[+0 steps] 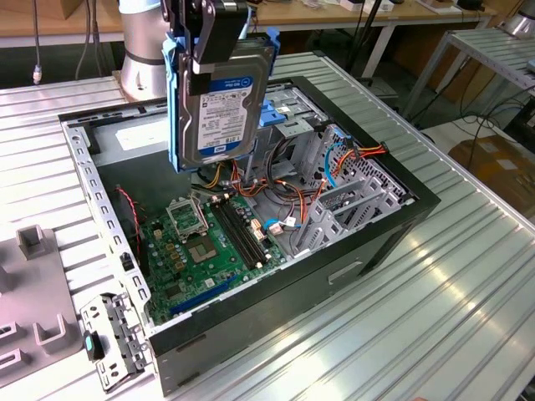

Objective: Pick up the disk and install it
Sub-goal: 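Insert the disk into the insertion slot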

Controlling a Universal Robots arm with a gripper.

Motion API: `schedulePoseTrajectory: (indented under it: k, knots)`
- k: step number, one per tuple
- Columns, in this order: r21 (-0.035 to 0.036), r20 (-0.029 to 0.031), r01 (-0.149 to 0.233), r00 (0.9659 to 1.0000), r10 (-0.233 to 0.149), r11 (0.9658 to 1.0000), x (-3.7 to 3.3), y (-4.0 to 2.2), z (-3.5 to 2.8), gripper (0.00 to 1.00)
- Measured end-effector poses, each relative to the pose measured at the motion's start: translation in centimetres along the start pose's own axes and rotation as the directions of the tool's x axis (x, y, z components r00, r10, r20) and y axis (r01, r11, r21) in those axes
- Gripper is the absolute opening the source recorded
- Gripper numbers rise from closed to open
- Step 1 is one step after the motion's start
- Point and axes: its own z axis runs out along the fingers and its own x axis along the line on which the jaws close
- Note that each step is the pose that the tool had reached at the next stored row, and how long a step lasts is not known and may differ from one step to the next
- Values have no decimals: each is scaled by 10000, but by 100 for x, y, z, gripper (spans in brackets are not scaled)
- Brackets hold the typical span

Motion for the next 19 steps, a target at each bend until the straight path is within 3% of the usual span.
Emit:
schedulePoseTrajectory:
  k: [3,11,14,19]
  knots:
    - [8,0,2,10000,-2,10000,11,-1,0,37]
    - [9,0,1,10000,-1,10000,130,-16,7,37]
    - [9,0,1,10000,-1,10000,135,-59,9,37]
    - [9,-7,1,10000,-1,10000,129,-186,14,37]
